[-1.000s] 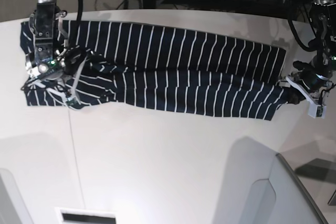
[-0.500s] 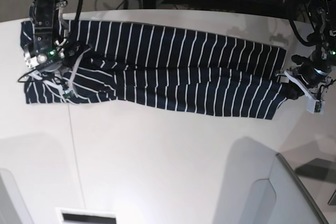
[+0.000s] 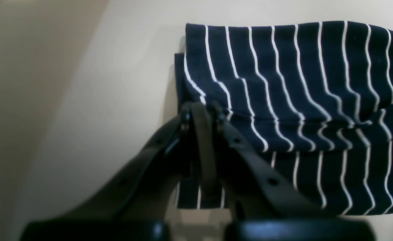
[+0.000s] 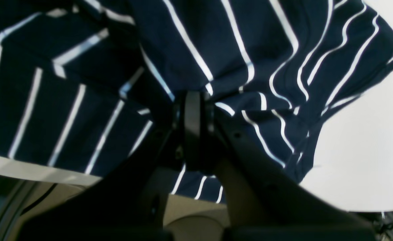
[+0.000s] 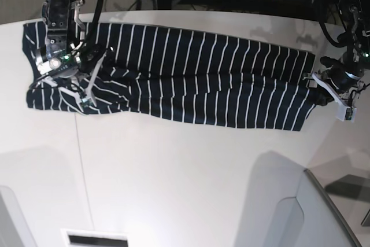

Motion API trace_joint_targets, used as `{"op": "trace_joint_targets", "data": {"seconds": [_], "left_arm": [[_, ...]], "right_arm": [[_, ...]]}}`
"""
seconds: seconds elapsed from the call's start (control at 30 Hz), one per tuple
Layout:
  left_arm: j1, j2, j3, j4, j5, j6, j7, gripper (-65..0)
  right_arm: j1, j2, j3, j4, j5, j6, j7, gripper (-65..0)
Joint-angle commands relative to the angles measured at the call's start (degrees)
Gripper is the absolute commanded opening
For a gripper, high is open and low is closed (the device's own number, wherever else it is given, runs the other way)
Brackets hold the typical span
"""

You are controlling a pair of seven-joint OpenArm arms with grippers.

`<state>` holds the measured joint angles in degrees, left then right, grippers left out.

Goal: Layout the t-shirt on the table in an organized manner, then fold the t-shirt properly
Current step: 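Drag the right gripper's held side toward the left gripper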

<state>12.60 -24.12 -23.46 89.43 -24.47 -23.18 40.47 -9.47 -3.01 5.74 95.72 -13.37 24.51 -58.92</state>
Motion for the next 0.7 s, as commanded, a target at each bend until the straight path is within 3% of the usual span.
{"op": "trace_joint_targets", "data": {"seconds": [0.0, 0.17, 0.27, 0.6, 0.67], "left_arm": [[-0.3, -1.2, -0.4, 1.1, -0.5, -0.1, -1.1, -65.0], [-0.3, -1.2, -0.4, 0.8, -0.5, -0.1, -1.1, -65.0], [-0.6, -1.3, -0.5, 0.6, -0.5, -0.1, -1.1, -65.0], [-0.1, -1.2, -0.4, 0.6, -0.5, -0.1, -1.1, -65.0], [0.5, -1.2, -0.4, 0.6, -0.5, -0.1, -1.1, -65.0]], "right_arm": [[0.3, 0.0, 0.0, 0.8, -0.1, 0.0, 0.3, -65.0], [0.6, 0.5, 0.5, -3.7, -0.3, 0.0, 3.8, -65.0], [0.6, 2.0, 0.5, -4.1, -0.3, -0.1, 4.0, -65.0], [0.6, 2.1, 0.6, -4.1, -0.3, -0.2, 4.0, -64.5], [0.6, 2.2, 0.6, -4.0, -0.3, -0.2, 3.9, -60.3]]}}
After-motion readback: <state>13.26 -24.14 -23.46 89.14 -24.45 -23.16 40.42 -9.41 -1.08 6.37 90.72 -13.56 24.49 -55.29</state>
